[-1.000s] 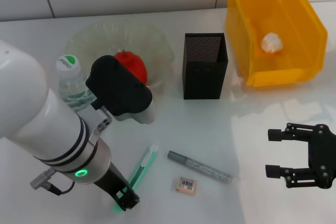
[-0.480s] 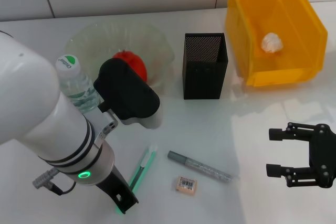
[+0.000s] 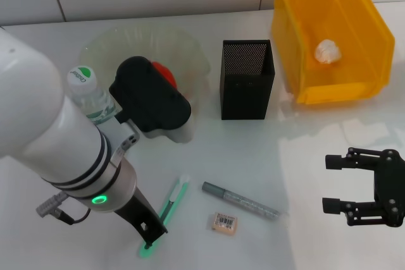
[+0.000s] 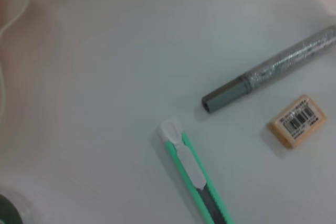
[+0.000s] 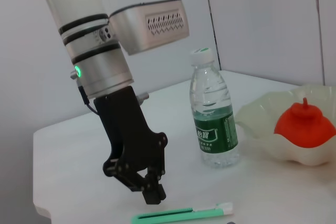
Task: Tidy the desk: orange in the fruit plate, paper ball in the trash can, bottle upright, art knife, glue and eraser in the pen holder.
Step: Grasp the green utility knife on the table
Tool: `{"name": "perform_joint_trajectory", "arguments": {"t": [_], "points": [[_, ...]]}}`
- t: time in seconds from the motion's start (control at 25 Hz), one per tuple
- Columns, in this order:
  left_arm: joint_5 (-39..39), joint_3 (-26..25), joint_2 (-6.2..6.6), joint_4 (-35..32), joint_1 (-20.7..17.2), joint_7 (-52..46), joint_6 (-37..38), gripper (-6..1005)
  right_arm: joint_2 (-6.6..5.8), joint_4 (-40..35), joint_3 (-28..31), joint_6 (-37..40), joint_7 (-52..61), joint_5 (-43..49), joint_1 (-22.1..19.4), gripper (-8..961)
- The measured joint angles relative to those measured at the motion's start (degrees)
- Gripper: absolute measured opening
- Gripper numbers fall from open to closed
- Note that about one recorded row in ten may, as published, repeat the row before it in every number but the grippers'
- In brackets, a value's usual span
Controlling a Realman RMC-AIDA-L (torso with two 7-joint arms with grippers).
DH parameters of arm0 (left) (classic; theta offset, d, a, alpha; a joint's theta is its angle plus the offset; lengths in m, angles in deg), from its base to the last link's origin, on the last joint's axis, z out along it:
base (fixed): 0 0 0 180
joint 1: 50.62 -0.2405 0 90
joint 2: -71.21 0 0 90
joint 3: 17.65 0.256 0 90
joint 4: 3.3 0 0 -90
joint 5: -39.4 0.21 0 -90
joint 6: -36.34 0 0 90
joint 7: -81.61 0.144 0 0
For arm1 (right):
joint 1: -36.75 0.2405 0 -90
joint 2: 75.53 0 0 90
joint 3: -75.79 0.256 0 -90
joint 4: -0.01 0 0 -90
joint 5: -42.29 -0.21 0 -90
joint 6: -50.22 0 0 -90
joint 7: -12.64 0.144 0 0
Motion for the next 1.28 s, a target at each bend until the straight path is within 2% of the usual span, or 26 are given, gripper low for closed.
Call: {"name": "perform_joint_trajectory", "arguments": {"t": [0.36, 0.6, 0.68, 0.92, 1.28], "points": [[-1.7, -0.4, 0.0, 0.6, 0.0, -0.1, -0.2, 78, -0.02, 0.0, 0.4, 0.0, 0.1, 0.0, -0.3, 794], [-1.8, -0.5, -0.01, 1.6, 0.0, -0.2, -0.6, 265, 0.04, 0.0, 0.6, 0.1, 0.1, 0.0, -0.2, 794], [-1.8, -0.5, -0.01, 1.7, 0.0, -0.2, -0.7, 361, 0.04, 0.0, 0.6, 0.1, 0.1, 0.0, -0.2, 794], [-1.8, -0.4, -0.01, 2.0, 0.1, -0.2, -1.0, 440, -0.01, 0.0, 0.6, 0.2, 0.1, 0.0, 0.0, 794], [-1.8, -0.1, 0.0, 2.7, 0.1, -0.2, -1.4, 505, -0.02, 0.0, 0.6, 0.1, 0.1, 0.0, 0.1, 794]]}}
